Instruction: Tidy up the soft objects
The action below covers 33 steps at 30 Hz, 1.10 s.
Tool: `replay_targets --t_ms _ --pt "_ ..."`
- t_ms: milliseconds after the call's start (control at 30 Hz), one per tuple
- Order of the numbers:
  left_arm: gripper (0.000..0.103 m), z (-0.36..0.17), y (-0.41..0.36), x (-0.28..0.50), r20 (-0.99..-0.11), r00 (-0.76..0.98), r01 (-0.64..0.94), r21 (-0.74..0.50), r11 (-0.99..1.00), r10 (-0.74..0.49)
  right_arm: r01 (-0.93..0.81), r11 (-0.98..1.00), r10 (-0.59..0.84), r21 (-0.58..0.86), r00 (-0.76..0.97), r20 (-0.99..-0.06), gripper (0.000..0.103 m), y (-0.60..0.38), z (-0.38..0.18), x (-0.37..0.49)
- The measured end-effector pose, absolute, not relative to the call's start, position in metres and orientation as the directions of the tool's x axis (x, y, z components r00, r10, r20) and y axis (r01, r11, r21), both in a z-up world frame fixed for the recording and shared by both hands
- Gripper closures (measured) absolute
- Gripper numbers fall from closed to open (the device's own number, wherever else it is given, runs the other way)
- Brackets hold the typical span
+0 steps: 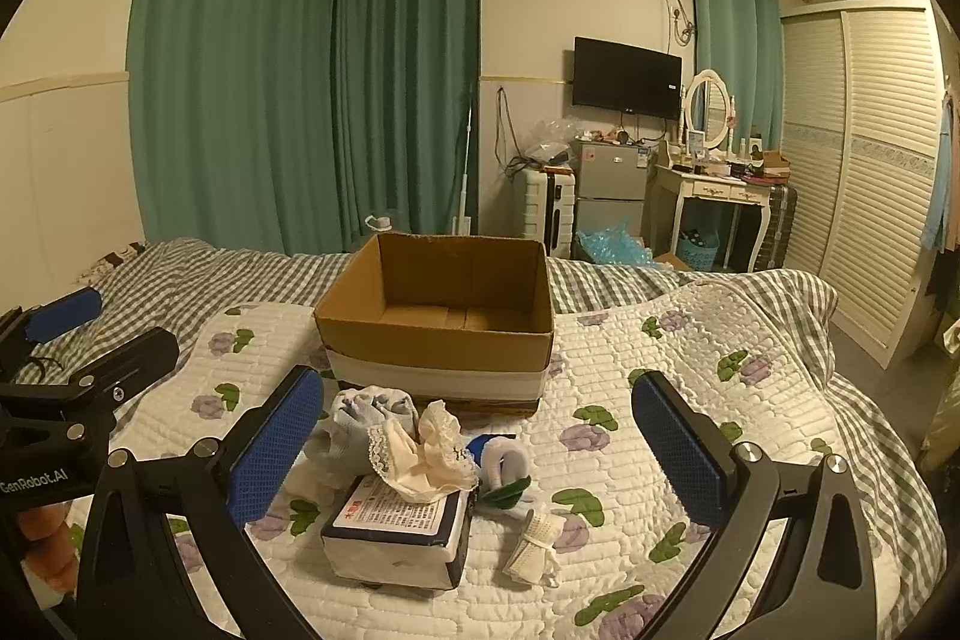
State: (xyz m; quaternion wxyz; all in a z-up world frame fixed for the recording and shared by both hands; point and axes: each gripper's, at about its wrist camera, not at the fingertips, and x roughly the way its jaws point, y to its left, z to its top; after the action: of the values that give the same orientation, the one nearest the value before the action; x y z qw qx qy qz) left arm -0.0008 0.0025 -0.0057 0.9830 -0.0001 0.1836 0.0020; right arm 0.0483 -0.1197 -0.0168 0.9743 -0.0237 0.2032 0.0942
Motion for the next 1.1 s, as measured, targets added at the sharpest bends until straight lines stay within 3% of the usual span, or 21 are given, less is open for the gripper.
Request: replay_targets --t_ms 367,600,767,867,933,1100 --pt "0.002 -0.01 0.006 0.003 -0.369 0.929 -0.02 -0.006 1.0 0.016 -0.234 0.972 0.21 0.001 0.87 -0.446 0.0 -0.127 -0.022 0.067" --pt "0.002 -0.035 0.005 0.024 -0.452 0.891 -0.042 0.004 0.999 0.039 -0.352 0.936 0.292 0.018 0.747 -0.597 0.002 -0.124 -0.059 0.117" --pt "0.002 -0.058 -0.001 0.041 -0.524 0.85 -0.041 0.026 0.999 0.048 -0.433 0.901 0.343 0.025 0.677 -0.651 0.007 -0.107 -0.09 0.138" --pt "0.002 -0.072 -0.006 0.05 -0.573 0.817 -0.046 0.05 0.998 0.067 -0.469 0.882 0.361 0.038 0.623 -0.693 0.034 -0.101 -0.107 0.152" --pt "0.002 -0.076 -0.01 0.054 -0.592 0.804 -0.039 0.059 0.998 0.066 -0.48 0.876 0.374 0.049 0.612 -0.697 0.068 -0.101 -0.11 0.157" --pt "0.002 -0.084 -0.023 0.072 -0.63 0.776 0.009 0.047 0.999 0.023 -0.457 0.889 0.375 0.043 0.669 -0.642 0.077 -0.119 -0.093 0.157"
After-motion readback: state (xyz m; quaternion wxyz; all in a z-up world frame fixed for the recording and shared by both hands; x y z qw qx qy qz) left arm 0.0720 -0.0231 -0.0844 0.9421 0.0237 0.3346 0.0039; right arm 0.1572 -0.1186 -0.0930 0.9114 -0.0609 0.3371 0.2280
